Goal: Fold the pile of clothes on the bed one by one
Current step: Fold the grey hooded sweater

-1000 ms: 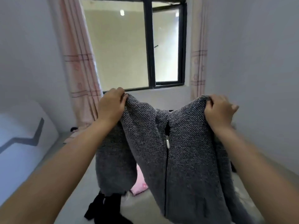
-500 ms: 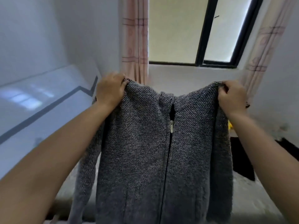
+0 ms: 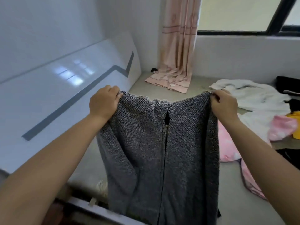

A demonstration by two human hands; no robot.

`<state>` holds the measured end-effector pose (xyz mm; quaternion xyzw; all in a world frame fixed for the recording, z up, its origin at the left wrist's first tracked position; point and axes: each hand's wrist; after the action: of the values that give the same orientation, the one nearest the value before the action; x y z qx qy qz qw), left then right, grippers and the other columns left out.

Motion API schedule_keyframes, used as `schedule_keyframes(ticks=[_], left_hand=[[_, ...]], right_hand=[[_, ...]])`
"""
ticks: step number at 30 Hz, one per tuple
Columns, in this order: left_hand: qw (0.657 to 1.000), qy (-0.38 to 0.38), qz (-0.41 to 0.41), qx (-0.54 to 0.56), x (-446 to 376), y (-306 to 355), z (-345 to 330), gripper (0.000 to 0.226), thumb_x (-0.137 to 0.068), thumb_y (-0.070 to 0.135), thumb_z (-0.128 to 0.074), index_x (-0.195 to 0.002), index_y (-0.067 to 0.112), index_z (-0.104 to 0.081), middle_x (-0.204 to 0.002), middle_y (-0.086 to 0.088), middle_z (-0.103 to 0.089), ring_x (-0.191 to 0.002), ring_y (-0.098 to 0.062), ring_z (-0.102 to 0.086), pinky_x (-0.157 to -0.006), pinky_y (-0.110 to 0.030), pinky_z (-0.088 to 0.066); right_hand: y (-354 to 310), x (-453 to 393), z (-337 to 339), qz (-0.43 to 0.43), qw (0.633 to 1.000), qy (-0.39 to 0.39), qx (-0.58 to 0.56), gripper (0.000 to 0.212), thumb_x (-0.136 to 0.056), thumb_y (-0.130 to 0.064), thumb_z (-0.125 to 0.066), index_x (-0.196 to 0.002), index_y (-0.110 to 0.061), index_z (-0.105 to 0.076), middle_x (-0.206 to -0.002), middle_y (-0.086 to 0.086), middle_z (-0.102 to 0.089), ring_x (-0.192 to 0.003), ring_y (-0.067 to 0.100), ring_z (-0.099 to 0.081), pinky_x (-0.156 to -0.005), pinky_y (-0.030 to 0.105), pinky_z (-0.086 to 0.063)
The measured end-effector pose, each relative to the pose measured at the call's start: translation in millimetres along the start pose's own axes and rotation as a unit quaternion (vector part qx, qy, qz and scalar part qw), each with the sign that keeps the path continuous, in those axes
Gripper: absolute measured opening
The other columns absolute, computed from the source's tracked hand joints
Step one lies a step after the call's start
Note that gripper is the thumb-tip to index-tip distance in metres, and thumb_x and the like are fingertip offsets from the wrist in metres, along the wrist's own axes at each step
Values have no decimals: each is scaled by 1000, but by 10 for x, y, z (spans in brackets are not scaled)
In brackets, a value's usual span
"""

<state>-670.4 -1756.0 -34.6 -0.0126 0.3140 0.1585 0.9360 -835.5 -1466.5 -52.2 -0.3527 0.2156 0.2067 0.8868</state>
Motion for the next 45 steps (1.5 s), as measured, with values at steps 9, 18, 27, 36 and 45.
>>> schedule_keyframes(ticks=[9,18,27,36,45], left_hand=[[994,-96,-34,-29,-944,-784,-1256,25,-89,19,-57,-79,-4,-57,-71,-23,-55,-67,-35,-53,-49,-32,-29],[788,-611,24,-67,98,-851,-3191,34,-95,30,-45,-116,5,-55,-119,-17,-58,-108,-30,-54,-85,-35,-43],[748,-644,133,89,561,-756,-4164,45,-93,43,-42,-113,5,-58,-110,-14,-63,-100,-29,-58,-79,-35,-46],[767,-526,300,212,334,-557,-4846,41,-93,25,-50,-125,-1,-52,-125,-16,-57,-114,-30,-53,-98,-39,-41],[915,-272,175,241,-1756,-597,-4869,36,-95,20,-47,-125,1,-53,-121,-20,-58,-112,-33,-53,-87,-33,-36]], right_hand=[[336,-916,-1574,-27,994,-104,-15,17,-86,-1,-54,-97,8,-64,-94,28,-60,-93,38,-55,-76,32,-31],[1110,455,-2916,-175,796,-560,149,23,-91,-11,-45,-104,2,-60,-108,19,-63,-101,31,-57,-76,31,-43],[1385,706,-3530,-308,759,-546,177,39,-86,-47,-55,-72,-11,-49,-63,2,-49,-62,20,-52,-45,26,-31],[1431,233,-4357,-346,825,-413,171,29,-93,-28,-51,-116,-11,-58,-108,13,-64,-107,32,-53,-90,36,-35],[1255,-1737,-4352,-199,957,-178,110,26,-92,-22,-48,-113,-18,-64,-109,10,-66,-111,26,-47,-85,31,-18]])
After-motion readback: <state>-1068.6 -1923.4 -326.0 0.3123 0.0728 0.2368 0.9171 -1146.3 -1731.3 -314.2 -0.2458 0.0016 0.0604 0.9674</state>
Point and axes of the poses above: each hand's wrist, its own x-axis away from the middle knuckle, its own z-axis out of the back of the hand, y = z × x
